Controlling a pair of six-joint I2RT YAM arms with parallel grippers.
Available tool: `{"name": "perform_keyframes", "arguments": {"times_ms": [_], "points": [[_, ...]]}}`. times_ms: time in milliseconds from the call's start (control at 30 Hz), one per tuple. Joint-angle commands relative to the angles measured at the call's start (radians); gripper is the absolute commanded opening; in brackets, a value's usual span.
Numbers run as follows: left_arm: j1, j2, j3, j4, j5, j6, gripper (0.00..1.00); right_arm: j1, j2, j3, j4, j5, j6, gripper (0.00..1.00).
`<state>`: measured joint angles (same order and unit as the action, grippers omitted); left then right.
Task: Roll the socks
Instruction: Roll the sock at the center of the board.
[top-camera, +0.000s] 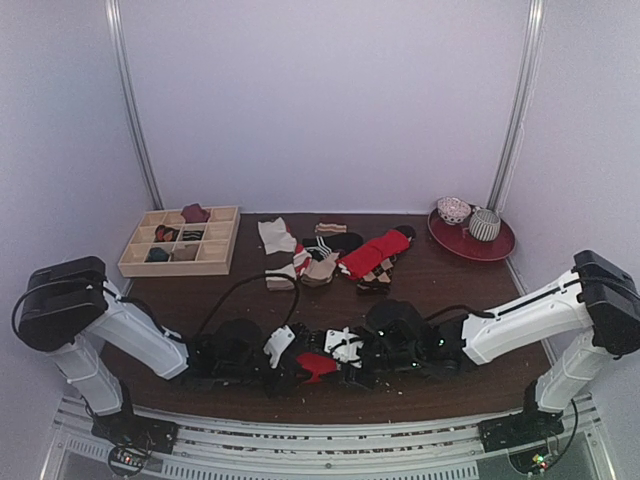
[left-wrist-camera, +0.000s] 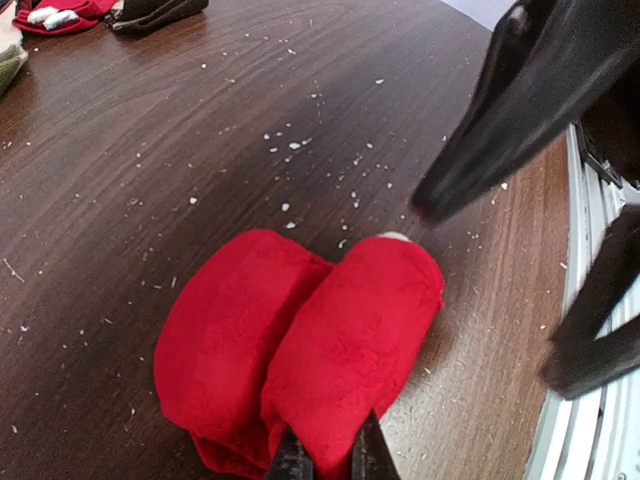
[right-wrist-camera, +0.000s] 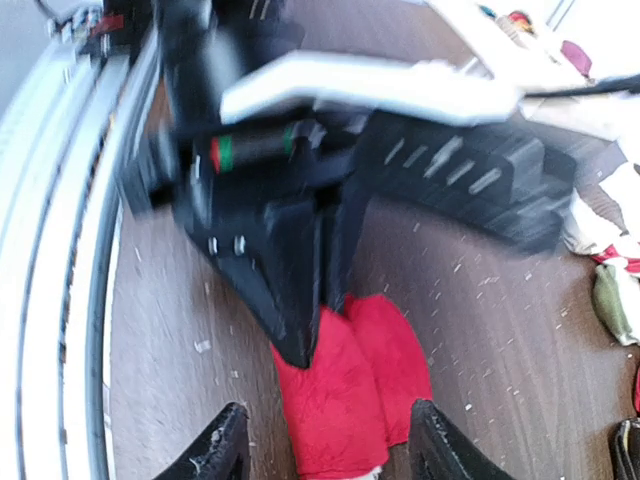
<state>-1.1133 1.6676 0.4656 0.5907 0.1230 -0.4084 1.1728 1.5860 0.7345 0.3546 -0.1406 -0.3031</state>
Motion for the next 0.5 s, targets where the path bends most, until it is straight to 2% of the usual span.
{"name": "perform_keyframes", "arguments": {"times_ms": [0, 167, 467], "points": [[0.0, 0.072, -0.034, -0.245, 0.043, -0.033, 0.0, 0.019, 0.062, 0.021, 0.008, 0.065, -0.079, 0.55], [0.004, 0.071, -0.038, -0.247, 0.057, -0.035, 0.0, 0.02, 0.103, 0.022, 0.026, 0.117, -0.097, 0.55], [0.01, 0.07, -0.068, -0.206, 0.103, -0.03, 0.0, 0.019, 0.181, 0.044, 0.006, 0.102, -0.09, 0.5]]}}
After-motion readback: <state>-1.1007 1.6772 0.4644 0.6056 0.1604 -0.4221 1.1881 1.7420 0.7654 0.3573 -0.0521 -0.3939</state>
